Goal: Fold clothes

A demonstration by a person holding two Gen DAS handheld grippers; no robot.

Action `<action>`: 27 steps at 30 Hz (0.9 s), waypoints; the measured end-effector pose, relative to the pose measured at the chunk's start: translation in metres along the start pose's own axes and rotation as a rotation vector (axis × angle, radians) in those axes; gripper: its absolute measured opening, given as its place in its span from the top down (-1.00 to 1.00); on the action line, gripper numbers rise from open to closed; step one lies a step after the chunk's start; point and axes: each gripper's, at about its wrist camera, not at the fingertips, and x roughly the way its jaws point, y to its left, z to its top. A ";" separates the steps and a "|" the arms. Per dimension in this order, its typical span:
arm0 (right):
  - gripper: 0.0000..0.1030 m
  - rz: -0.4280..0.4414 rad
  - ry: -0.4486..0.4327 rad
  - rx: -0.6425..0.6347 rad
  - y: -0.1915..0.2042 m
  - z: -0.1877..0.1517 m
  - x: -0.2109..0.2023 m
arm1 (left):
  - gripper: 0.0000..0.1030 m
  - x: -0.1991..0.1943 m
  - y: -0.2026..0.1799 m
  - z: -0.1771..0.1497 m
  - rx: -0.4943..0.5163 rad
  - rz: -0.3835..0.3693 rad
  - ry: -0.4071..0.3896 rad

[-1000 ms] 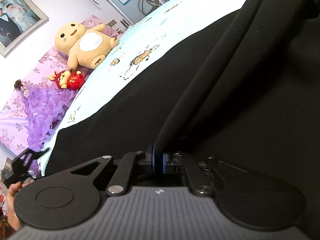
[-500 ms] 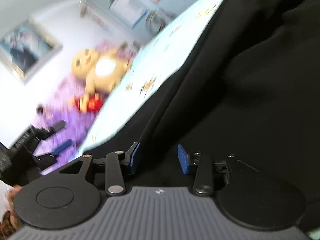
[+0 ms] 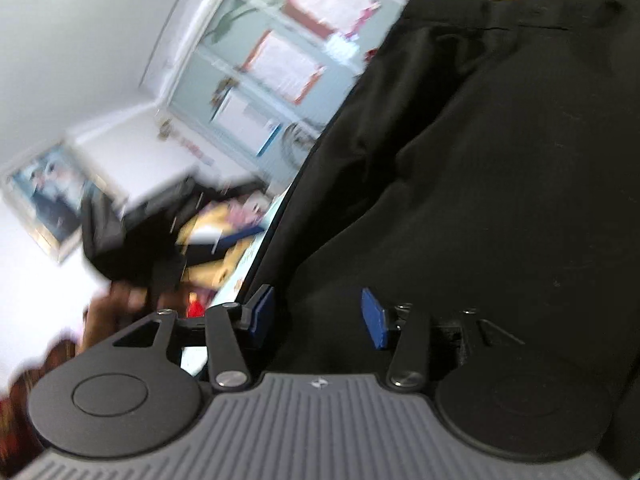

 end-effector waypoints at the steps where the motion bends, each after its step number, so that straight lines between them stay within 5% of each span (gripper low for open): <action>1: 0.04 0.012 0.009 -0.005 -0.001 0.002 0.001 | -0.55 -0.001 -0.010 0.001 0.019 0.004 -0.006; 5: -0.01 0.077 0.013 0.047 -0.009 0.006 0.000 | -0.55 0.022 -0.021 0.006 0.059 0.034 0.019; 15: -0.07 0.129 0.020 0.086 -0.008 0.002 -0.009 | -0.51 0.057 -0.017 0.013 -0.031 0.044 0.093; 18: -0.08 0.139 0.024 0.092 -0.010 0.002 -0.011 | -0.21 0.072 -0.018 0.015 -0.070 0.022 0.145; 20: -0.08 0.141 0.028 0.090 -0.010 0.002 -0.011 | 0.39 0.072 -0.021 0.013 -0.104 0.019 0.135; 22: -0.08 0.141 0.032 0.085 -0.009 0.002 -0.010 | 0.73 0.065 -0.029 0.011 -0.108 0.028 0.102; 27: -0.08 0.143 0.031 0.084 -0.008 0.002 -0.009 | 0.89 0.007 -0.080 0.011 -0.015 -0.054 -0.006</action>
